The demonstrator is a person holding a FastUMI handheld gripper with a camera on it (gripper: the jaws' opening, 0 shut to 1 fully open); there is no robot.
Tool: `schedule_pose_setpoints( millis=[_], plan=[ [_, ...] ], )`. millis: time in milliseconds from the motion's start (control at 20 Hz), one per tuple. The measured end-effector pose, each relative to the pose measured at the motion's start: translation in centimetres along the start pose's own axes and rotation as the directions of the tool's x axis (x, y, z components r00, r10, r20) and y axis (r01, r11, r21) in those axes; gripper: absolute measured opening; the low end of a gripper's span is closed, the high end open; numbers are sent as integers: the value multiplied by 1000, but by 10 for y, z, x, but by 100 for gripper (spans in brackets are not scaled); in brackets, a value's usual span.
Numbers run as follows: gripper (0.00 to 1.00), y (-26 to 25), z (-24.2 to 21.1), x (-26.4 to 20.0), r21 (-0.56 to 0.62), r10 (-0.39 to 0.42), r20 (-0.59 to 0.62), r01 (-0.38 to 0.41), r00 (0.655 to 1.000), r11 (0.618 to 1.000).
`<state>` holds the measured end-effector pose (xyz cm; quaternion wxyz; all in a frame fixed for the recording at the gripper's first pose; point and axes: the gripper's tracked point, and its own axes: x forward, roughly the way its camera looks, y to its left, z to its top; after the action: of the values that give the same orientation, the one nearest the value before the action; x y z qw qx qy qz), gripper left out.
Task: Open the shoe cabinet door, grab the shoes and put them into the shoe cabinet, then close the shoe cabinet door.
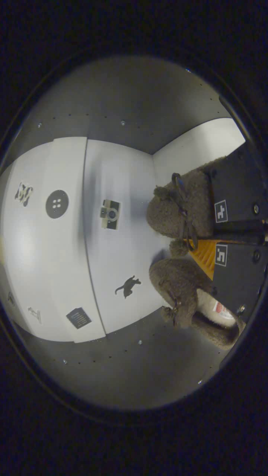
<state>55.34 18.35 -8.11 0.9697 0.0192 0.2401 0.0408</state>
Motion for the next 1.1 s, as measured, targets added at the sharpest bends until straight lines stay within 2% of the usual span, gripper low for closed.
schedule_pose_setpoints(
  millis=[150, 350, 500, 650, 750, 1000, 1100],
  plan=[
    [14, -2, -4, 1, 2, -36, -18, 36, 999, 999],
    [19, 2, -5, -12, -17, -29, -3, 29, 1000, 999],
    [22, 0, -5, -34, -66, -42, 39, 44, 998, 997],
    [26, 8, 1, -70, -41, -15, 125, 20, 992, 999],
    [44, 16, 3, -95, -60, 9, 180, 2, 984, 998],
    [89, 31, -2, -173, -110, 24, 335, 14, 942, 994],
    [96, 41, -13, -208, -118, 51, 367, -8, 929, 993]
  ],
)
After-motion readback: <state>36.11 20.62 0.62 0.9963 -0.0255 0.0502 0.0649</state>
